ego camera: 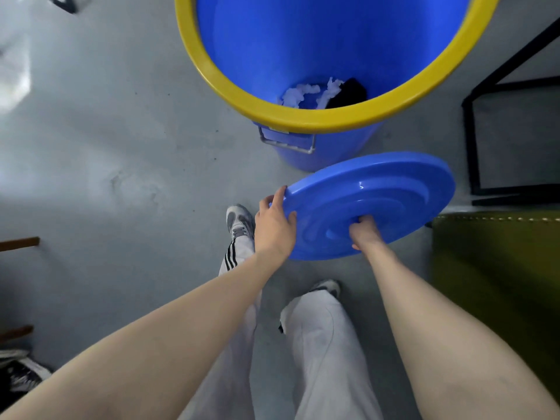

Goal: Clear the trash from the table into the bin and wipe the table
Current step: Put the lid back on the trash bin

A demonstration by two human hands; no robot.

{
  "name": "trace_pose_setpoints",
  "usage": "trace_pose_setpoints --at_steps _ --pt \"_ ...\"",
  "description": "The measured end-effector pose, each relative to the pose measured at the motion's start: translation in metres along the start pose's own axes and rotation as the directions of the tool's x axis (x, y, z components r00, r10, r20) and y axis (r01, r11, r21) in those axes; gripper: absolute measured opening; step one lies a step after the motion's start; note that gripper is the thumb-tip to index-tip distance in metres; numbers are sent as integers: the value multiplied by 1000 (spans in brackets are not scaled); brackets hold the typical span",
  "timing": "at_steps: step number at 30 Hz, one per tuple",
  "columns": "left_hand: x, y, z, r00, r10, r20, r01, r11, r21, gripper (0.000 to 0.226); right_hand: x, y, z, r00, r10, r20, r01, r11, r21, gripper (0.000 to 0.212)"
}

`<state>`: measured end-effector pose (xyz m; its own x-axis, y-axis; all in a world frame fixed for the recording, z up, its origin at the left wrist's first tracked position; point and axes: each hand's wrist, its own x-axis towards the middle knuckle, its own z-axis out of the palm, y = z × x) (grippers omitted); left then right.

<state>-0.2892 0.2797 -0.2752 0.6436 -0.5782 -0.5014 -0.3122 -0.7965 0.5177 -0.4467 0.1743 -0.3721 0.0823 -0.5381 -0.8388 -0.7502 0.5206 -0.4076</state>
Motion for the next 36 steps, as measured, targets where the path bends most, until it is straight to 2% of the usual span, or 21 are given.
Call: trace_pose_setpoints --at_steps 4,8,14,17,21,23,28,36 --pt "-16 20 -38 1000 13 23 -13 1000 -14 59 -46 -18 -17 999 -4 -35 5 1000 9 42" --pt "-38 37 -80 997 73 34 -72 996 -46 58 -98 -40 -33 996 -31 -83 34 999 26 32" --pt "-59 54 -136 992 130 7 -128 987 -101 60 -159 -78 -46 993 -53 -101 56 998 27 30" --pt "-57 71 -161 991 137 -6 -137 981 -134 62 -178 -106 -55 993 -64 -98 65 998 11 32" --pt "-29 100 -202 982 190 -20 -191 975 -113 65 -192 -159 -70 988 -85 -132 83 996 -26 20" --pt "-9 111 -222 977 214 2 -212 972 -103 68 -195 -185 -76 986 -85 -147 76 995 -65 25" --pt "48 142 -264 964 265 22 -260 958 -125 65 -196 -260 -88 978 -88 -188 59 986 -154 57" --pt "136 175 -328 966 254 52 -245 961 -130 59 -183 -363 -90 968 -107 -225 64 980 -190 68"
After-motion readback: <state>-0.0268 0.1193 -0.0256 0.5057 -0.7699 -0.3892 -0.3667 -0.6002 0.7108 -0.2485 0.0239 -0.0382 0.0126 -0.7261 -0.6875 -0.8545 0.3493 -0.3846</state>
